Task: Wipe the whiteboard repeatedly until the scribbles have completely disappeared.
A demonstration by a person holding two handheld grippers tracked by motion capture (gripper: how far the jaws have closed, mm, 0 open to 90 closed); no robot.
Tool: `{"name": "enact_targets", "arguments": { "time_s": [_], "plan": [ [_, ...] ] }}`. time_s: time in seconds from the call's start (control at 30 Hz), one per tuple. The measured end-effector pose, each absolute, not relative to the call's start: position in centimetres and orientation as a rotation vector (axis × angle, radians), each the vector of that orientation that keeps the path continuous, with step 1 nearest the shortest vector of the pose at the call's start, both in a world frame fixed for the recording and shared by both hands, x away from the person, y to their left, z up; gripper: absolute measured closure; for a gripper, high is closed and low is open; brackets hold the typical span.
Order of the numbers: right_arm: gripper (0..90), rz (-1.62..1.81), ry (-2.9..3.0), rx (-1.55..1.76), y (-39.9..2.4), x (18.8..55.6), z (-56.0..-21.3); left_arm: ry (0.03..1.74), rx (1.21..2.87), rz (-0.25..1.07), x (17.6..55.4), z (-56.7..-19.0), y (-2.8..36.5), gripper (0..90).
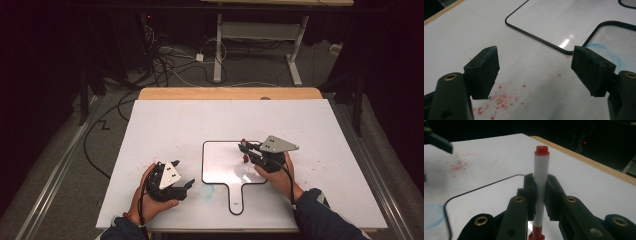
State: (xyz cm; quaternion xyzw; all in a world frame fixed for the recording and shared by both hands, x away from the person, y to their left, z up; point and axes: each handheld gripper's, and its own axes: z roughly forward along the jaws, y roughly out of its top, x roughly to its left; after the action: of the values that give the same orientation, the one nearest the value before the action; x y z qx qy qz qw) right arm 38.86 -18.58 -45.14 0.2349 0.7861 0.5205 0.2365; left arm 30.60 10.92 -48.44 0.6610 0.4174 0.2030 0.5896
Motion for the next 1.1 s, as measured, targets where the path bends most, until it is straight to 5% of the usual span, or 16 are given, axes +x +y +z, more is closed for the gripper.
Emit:
{"name": "enact_targets", "arguments": {
  "time_s": [0.7, 1.1],
  "plan": [
    [81.5, 1.344, 2.066, 0.738, -22.5, 40.1, -45.0, 0.967, 1.544, 0.477, 30.6, -48.4, 10.9, 21.4],
    [81.5, 1.438, 2.161, 0.636, -19.0, 37.7, -45.2, 0.966, 1.544, 0.478, 30.6, -48.4, 10.8, 21.4]
  ]
}}
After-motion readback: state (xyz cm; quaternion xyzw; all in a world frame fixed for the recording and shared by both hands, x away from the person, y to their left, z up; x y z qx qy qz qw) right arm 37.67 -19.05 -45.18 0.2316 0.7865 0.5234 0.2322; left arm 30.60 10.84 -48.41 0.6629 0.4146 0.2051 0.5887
